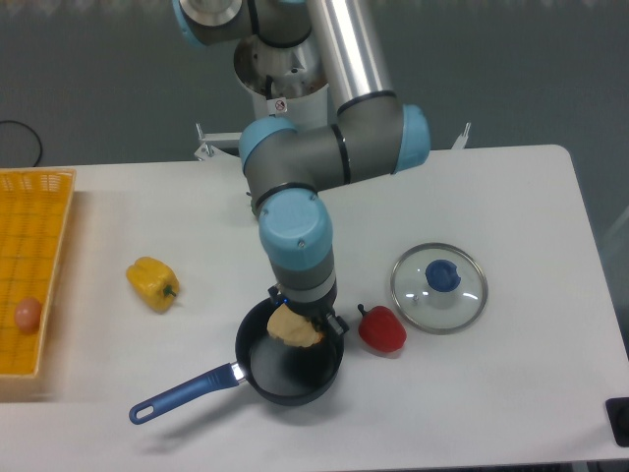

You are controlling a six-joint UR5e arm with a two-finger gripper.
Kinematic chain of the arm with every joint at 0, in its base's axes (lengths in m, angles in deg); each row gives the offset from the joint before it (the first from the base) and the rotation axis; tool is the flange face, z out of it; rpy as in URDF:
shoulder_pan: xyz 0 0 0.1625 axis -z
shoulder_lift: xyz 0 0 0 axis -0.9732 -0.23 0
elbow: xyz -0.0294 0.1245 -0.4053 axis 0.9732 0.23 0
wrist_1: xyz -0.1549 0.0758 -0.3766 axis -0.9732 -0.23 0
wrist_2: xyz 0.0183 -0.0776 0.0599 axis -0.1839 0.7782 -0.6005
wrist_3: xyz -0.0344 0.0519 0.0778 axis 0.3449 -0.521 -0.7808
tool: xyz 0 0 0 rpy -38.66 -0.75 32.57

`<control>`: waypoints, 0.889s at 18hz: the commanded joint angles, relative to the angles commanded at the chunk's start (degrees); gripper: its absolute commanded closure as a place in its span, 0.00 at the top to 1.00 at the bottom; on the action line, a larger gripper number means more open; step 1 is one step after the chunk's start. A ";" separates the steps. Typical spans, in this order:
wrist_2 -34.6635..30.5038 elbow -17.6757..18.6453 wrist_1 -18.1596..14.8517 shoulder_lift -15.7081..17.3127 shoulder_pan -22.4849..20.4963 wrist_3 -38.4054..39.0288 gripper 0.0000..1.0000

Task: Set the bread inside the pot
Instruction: 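Carry the bread over the black saucepan and lower it inside, then open the gripper to release the bread into the saucepan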

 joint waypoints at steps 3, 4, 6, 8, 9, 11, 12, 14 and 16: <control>-1.31 0.00 0.00 -0.62 0.79 0.35 0.19; -1.41 0.00 0.18 -0.79 0.79 0.79 0.32; -1.41 0.09 1.58 -1.23 0.79 1.05 0.59; -1.41 0.09 2.46 -1.32 1.14 1.05 0.76; -1.41 0.09 2.46 -1.32 1.14 0.97 0.83; -1.41 0.09 2.99 -1.23 1.14 0.70 1.00; -1.41 0.17 3.77 -1.32 1.14 0.96 1.00; -1.41 0.18 4.75 -1.15 1.23 1.05 1.00; -1.50 0.53 4.66 -0.88 1.23 1.05 1.00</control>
